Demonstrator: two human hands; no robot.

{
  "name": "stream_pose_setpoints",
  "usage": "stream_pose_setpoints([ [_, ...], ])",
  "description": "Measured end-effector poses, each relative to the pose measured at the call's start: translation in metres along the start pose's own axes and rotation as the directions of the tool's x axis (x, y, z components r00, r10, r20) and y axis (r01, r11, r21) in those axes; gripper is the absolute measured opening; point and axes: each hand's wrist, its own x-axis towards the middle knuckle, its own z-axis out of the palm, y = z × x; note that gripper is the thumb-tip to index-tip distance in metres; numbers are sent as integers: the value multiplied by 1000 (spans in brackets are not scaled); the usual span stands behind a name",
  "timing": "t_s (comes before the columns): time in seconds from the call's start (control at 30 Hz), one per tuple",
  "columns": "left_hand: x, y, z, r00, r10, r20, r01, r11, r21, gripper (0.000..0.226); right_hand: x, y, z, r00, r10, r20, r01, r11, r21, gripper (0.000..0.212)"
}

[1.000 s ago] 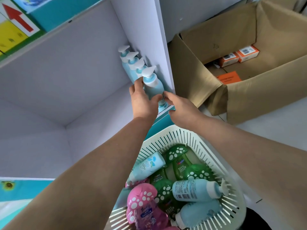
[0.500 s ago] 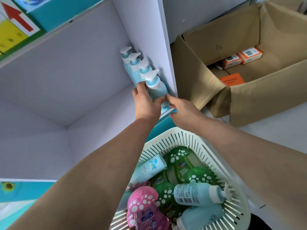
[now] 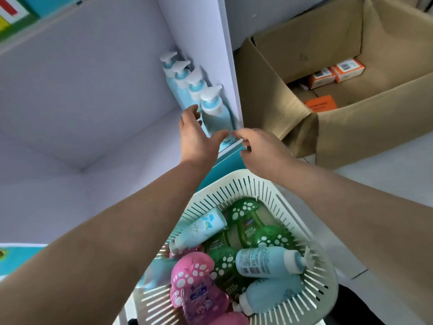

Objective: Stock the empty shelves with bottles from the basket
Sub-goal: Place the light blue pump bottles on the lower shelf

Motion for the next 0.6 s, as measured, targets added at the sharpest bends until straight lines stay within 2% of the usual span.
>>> stream_pose_setpoints([
  [0.07,-13,-1,-9,1000,25,13,-26,1000,17,73,-12,0,-2,996,-61,-67,59,998,-26,45],
  [0.13,-31,-4,-20,998,60,35,-61,998,24,61,-27,-1,3,987,-144,-70,143,990,-21,42],
  [0.27,-71,-24,-42,987,121,105,-130,987,89,35,-52,0,16,975,-197,100,209,970,-123,34],
  [0.33,-92,-35,-43,972,92,218,-126,982,144,23,-59,2,20,975,-172,142,196,965,-173,34],
  [0.4,-111,-41,-36,897,9,442,-118,968,220,17,-62,9,21,982,-130,134,156,965,-212,38],
  [0.47,-129,-42,-21,739,-98,667,-154,939,308,19,-63,18,20,987,-92,135,122,963,-240,40],
  [0.53,-144,-44,-3,634,-142,760,-220,909,353,33,-64,25,16,989,-83,120,110,962,-249,37],
  [0.6,-155,-48,14,594,-104,798,-314,883,349,51,-65,30,13,993,-91,81,109,959,-262,33],
])
